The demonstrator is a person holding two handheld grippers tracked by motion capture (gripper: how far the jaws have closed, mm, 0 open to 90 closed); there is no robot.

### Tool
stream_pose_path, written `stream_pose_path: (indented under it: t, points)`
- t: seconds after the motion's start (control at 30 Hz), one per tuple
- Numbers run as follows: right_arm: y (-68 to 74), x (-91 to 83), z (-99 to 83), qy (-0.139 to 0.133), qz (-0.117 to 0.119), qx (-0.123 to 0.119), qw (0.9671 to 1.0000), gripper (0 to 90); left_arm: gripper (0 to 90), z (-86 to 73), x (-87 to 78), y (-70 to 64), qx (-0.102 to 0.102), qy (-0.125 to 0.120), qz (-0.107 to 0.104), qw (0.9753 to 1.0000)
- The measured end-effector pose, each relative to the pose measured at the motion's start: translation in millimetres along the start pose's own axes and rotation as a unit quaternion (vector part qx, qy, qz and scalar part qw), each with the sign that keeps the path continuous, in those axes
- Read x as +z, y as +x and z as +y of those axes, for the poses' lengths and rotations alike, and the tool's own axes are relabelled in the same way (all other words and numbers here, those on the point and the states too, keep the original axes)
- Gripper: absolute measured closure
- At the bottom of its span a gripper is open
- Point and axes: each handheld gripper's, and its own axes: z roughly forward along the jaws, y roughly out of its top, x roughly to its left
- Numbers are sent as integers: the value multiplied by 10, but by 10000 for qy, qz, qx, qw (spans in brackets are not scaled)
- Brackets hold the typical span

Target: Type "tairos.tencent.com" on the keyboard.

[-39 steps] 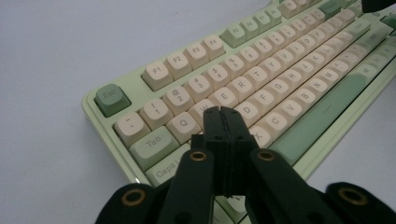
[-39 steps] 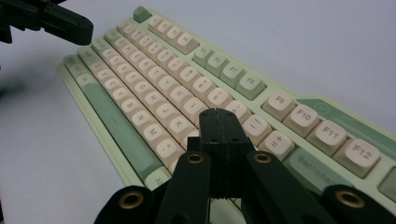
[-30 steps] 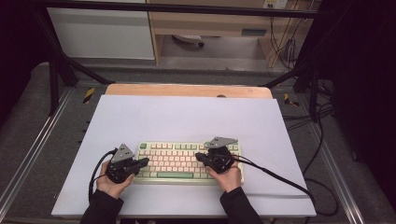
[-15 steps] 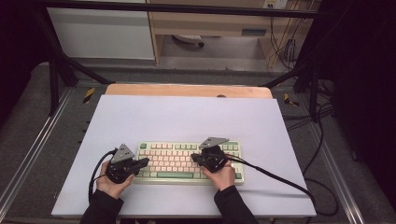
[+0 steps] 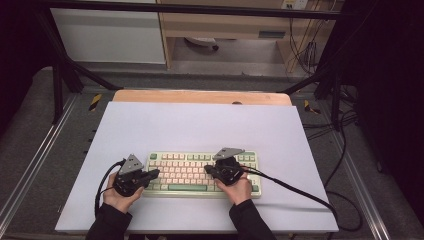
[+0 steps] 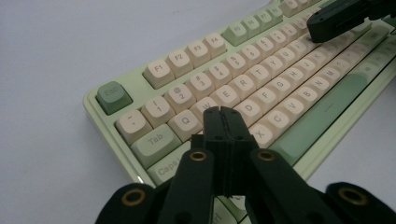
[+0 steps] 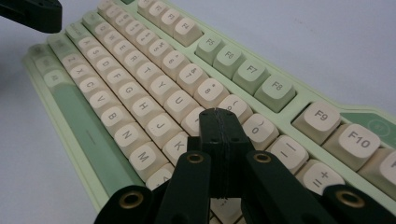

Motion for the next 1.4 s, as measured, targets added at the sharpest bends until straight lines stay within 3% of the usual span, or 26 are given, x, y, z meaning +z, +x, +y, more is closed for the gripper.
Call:
stream_pose_path:
  t: [0.43,0.9,1.4]
  points:
    - [-11,-282,49,-158,-6,-161,9997,900,900,14,8,-17,20,-1,-3,10000]
    - [-124,-534,-135,-221,18,-66,9997,900,900,52,59,-61,76,25,-19,10000]
    - [-193,-643,-276,-225,-9,4,9997,900,900,81,230,-146,188,200,-62,9996]
